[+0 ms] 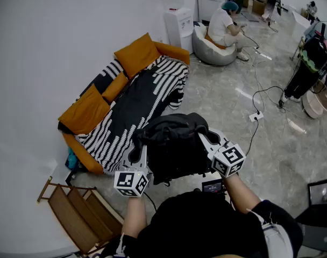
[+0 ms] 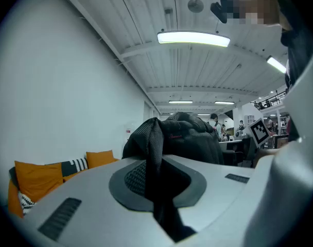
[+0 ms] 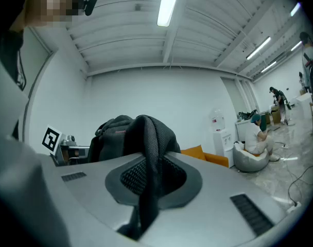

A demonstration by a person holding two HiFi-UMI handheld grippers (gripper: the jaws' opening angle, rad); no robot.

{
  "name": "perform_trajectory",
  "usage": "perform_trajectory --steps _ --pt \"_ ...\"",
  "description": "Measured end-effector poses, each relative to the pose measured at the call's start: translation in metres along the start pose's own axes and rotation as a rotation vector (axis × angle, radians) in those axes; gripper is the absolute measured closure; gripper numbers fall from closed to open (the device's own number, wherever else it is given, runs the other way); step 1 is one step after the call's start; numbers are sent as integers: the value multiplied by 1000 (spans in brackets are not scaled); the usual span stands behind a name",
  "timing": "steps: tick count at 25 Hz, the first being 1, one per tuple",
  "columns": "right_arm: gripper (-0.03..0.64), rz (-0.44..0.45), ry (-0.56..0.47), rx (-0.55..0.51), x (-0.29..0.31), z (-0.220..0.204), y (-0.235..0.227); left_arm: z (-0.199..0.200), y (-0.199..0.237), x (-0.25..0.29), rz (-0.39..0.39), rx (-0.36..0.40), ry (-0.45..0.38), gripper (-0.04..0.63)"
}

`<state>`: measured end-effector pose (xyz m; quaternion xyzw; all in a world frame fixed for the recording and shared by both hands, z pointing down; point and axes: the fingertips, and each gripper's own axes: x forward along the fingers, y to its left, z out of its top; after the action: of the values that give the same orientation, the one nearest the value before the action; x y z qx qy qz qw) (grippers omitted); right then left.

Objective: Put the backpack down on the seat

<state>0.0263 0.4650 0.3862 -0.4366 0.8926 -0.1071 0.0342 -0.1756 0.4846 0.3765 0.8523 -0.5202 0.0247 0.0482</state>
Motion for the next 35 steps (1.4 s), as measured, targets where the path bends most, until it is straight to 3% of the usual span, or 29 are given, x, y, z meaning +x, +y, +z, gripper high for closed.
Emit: perform_trajectory --steps 11,17,22,35 --pt "569 -62 28 15 -30 -8 -1 -7 -27 -10 -69 -10 32 560" --pt "569 -46 -7 41 -55 -6 -7 -7 -54 -16 -78 -11 15 560" --pt "569 -43 2 4 -54 -3 -15 -6 -56 -12 -72 -16 11 560" --pt "569 6 15 26 -43 -1 -30 -11 -54 5 -66 -78 13 560"
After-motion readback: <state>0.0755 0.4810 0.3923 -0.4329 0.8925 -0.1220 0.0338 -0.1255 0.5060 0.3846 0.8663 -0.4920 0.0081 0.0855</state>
